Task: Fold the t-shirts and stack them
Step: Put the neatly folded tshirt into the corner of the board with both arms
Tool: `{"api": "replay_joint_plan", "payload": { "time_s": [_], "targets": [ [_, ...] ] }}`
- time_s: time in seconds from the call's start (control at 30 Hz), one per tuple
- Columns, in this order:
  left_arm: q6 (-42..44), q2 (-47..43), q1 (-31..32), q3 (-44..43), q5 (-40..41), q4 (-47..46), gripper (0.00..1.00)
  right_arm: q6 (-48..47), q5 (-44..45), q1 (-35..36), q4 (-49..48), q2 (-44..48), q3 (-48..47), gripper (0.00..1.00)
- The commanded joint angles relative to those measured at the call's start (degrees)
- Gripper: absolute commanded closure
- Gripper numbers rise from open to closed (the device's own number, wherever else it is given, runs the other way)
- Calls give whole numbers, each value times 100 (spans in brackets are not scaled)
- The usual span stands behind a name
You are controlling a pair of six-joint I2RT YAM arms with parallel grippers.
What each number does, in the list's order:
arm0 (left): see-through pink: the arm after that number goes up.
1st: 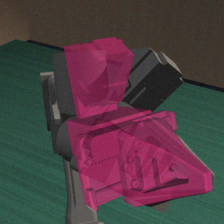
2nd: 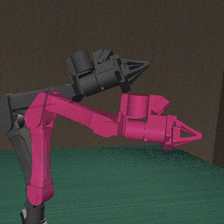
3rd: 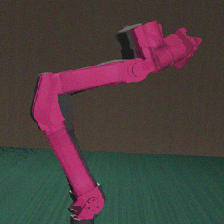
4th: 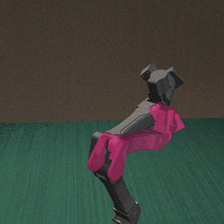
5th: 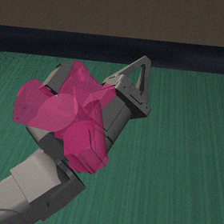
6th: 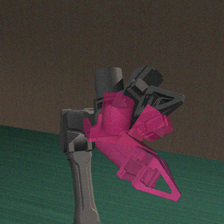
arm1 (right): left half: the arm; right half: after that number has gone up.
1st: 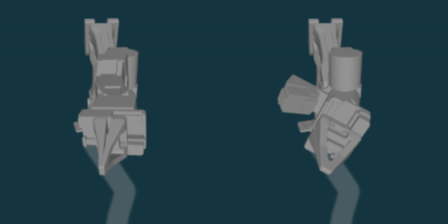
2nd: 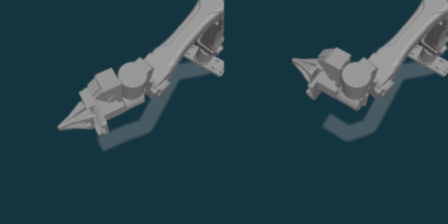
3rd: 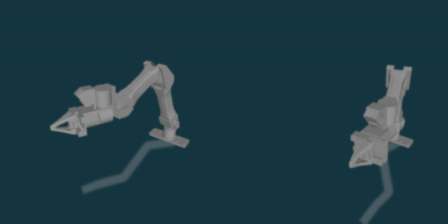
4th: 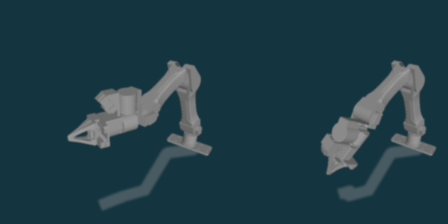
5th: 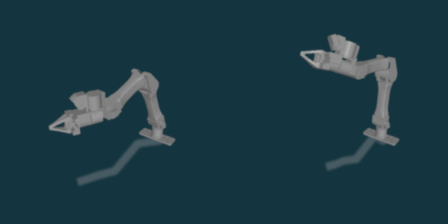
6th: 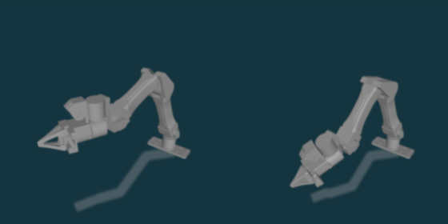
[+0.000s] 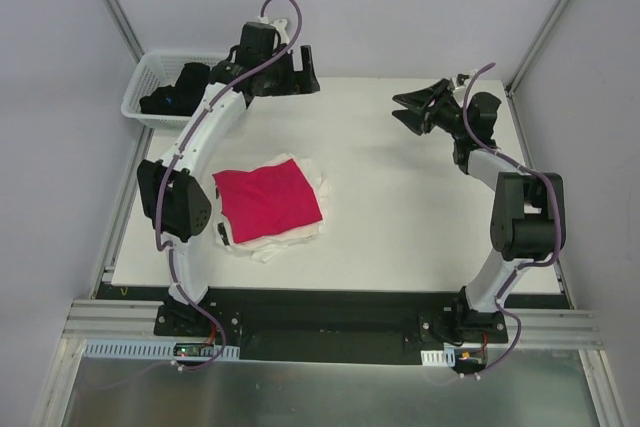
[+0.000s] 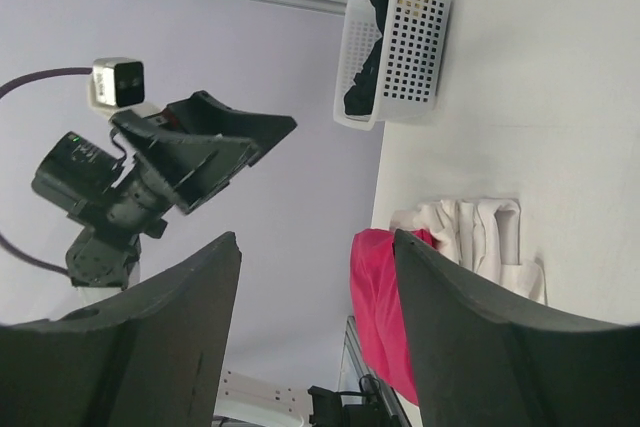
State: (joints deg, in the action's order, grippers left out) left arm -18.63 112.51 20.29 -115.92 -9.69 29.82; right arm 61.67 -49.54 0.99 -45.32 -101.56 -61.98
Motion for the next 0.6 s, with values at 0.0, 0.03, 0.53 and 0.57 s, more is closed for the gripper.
{"api": "replay_joint_plan", "payload": {
  "time_s": [0.0, 0.03, 0.53, 0.57],
  "targets": [
    [-289, -202, 396, 208, -1199, 481, 1, -173, -38, 6, -223, -39, 54, 35],
    [-377, -238, 475, 306, -1289, 481, 1, -181, -47, 6, -223, -31, 54, 35],
    [-2108, -598, 1741, 2371, -1562, -363, 1, -155, -100, -20, -302, 4, 115, 35],
    [-2179, -625, 1776, 2572, -1536, -398, 1, -155, -117, -29, -319, 4, 124, 35]
  ]
}}
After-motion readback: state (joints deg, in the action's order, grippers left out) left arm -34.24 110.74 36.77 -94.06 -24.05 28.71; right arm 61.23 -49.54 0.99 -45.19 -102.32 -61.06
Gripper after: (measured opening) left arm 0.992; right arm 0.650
